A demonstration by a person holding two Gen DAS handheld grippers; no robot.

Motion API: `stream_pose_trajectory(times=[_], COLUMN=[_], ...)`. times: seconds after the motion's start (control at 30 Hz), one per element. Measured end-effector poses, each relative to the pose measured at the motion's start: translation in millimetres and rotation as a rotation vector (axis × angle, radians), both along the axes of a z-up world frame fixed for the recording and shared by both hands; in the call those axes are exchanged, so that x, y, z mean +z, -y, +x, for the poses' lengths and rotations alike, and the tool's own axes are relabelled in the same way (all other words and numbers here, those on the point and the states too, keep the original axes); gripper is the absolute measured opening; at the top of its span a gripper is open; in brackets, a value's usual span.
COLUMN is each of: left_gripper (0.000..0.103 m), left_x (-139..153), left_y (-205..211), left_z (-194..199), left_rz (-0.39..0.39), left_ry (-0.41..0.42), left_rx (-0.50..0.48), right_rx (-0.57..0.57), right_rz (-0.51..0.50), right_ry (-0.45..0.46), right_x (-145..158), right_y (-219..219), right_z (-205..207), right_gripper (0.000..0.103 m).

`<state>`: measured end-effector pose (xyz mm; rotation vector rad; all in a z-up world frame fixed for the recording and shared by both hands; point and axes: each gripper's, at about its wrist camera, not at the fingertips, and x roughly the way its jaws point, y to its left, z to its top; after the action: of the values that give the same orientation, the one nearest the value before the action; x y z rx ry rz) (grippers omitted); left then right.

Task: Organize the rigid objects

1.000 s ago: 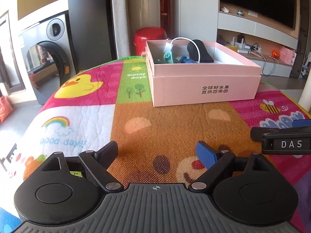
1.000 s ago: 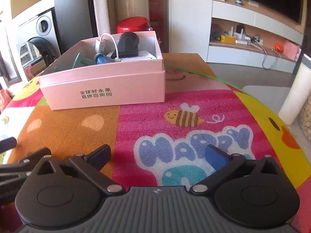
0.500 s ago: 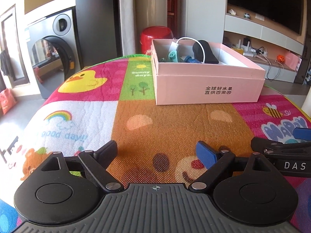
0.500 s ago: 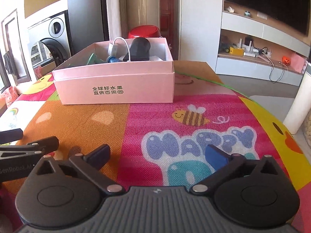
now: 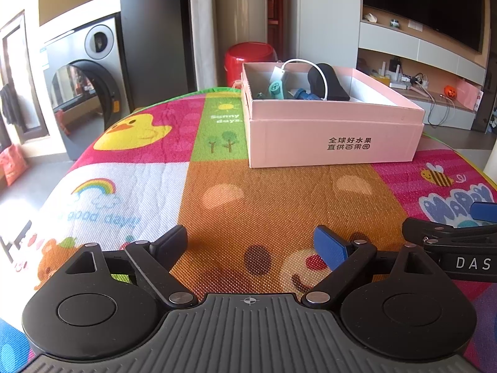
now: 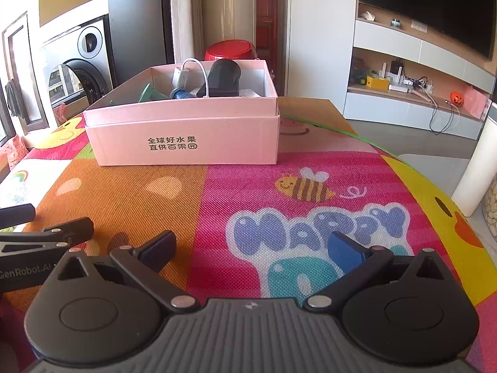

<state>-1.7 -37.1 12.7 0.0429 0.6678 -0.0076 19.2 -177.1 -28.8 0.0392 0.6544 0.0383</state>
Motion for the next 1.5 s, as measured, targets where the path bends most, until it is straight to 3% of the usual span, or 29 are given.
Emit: stream_pose_trajectory(times=[1.5], left_gripper=[0.094], left_x=[-1.1], left_y=[-2.0], left_z=[0.9], left_rz=[-0.02], left_ry=[-0.003], left_rx=[-0.003], right_rx=[0.0], right_rz=[0.001], right_ry=[0.0], right_x=[0.8], right_y=[0.8], right_z=[0.0], right_gripper=[0.103])
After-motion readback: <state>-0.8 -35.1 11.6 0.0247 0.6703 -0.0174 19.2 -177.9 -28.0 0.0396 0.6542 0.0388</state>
